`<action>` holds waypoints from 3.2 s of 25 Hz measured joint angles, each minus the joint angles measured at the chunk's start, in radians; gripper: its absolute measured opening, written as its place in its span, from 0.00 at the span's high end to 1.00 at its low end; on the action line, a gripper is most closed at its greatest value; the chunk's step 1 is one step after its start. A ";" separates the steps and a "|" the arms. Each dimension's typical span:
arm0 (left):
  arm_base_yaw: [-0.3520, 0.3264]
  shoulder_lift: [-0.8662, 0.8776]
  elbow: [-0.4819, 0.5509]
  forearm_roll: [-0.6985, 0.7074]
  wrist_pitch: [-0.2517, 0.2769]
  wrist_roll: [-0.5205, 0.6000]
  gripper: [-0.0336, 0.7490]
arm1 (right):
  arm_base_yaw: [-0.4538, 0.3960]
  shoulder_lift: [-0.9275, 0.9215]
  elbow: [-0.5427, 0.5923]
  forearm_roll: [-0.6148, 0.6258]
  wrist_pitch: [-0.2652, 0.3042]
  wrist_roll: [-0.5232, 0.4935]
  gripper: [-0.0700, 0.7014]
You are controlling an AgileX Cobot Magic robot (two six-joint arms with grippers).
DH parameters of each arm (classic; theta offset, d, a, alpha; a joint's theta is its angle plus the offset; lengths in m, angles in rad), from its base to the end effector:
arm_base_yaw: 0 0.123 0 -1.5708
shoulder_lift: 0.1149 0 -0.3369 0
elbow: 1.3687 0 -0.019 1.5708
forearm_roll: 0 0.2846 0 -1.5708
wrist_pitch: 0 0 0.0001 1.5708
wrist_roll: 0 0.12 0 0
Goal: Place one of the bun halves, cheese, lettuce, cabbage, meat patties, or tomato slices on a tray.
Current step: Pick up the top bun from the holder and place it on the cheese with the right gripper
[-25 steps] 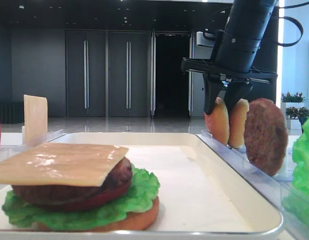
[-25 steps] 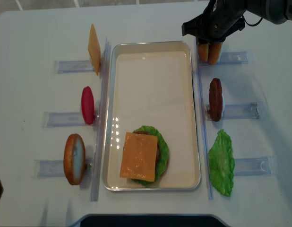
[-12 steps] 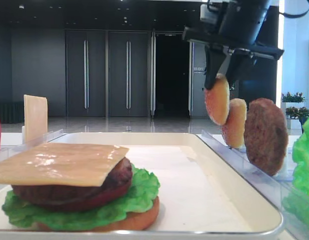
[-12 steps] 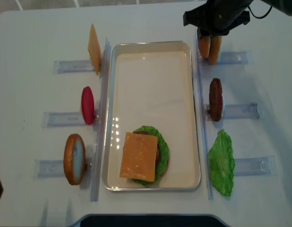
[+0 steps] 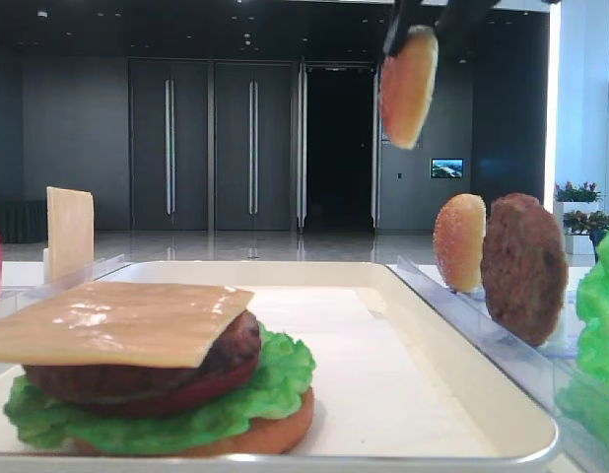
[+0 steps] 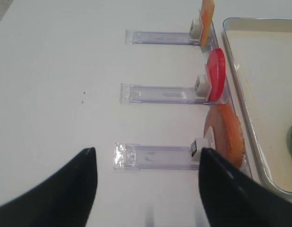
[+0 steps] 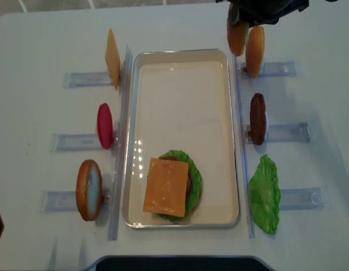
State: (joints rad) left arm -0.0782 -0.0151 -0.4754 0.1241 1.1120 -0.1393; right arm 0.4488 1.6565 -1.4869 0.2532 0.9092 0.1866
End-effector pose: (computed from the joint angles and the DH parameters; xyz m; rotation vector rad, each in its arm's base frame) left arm -0.0034 0.0136 0.2674 -0.0730 2.0972 0.0191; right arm 0.3665 0.2028 0.3512 -0.2165 2.6064 0.5502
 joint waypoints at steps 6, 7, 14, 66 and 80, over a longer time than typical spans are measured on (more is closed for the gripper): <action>0.000 0.000 0.000 0.000 0.000 0.000 0.30 | 0.054 -0.166 0.187 0.167 -0.080 -0.070 0.59; 0.000 0.000 0.000 0.000 0.000 0.000 0.30 | 0.065 -0.199 0.234 0.193 -0.105 -0.084 0.59; 0.000 0.000 0.000 0.000 0.000 0.000 0.30 | 0.169 -0.372 0.537 0.438 -0.292 -0.230 0.59; 0.000 0.000 0.000 0.000 0.000 0.000 0.30 | 0.209 0.034 0.719 1.528 -0.079 -1.369 0.59; 0.000 0.000 0.000 0.000 0.000 0.006 0.30 | 0.209 0.071 0.719 1.529 -0.057 -1.384 0.59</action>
State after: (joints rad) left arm -0.0782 -0.0151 -0.4754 0.1241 1.1120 -0.1332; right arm 0.6578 1.7271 -0.7675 1.7823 0.8521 -1.1978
